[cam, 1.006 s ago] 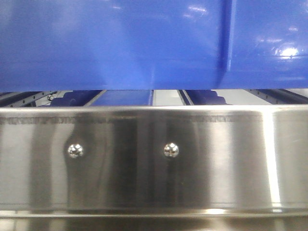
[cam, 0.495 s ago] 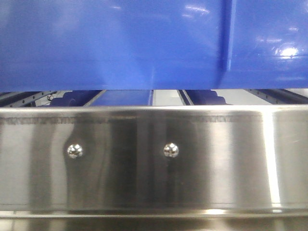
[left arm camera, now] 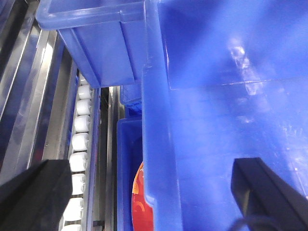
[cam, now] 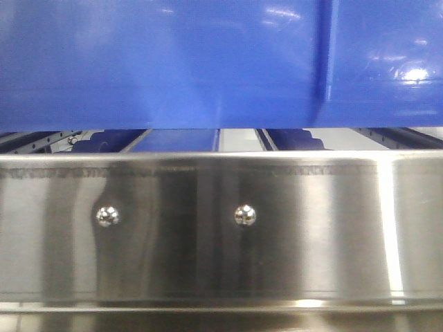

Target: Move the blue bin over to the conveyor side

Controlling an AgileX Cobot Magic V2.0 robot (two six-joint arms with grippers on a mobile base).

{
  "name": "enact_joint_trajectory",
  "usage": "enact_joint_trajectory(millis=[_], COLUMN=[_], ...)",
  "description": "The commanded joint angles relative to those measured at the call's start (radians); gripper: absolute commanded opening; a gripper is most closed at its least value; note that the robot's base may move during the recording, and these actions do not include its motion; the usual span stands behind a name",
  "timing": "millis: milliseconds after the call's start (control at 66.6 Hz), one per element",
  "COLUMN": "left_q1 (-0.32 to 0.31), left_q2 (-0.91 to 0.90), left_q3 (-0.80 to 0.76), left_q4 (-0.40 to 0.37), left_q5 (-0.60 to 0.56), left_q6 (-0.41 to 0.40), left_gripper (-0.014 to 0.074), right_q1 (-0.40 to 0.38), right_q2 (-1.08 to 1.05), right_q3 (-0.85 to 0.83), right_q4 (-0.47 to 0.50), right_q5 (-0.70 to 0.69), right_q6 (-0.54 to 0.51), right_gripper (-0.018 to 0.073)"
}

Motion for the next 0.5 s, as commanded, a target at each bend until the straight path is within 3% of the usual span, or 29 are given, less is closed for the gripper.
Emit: enact_joint_trajectory(millis=[0, 480], left_q1=[-0.004, -0.004], left_q2=[0.002, 0.002], left_q3=[-0.008, -0.008], left_q4=[-0.006, -0.008], left_q5=[-0.009, -0.009], left_q6=[-0.009, -0.009], left_gripper=[0.0568, 0.0568], right_q1=[0.001, 0.001], right_q2=[0.001, 0.069], right_q3=[-0.005, 0.006], right_q4=[-0.02, -0.029], right_q5=[-0.012, -0.012], right_q6=[0.019, 0.069], right_gripper=[0.0507, 0.0507])
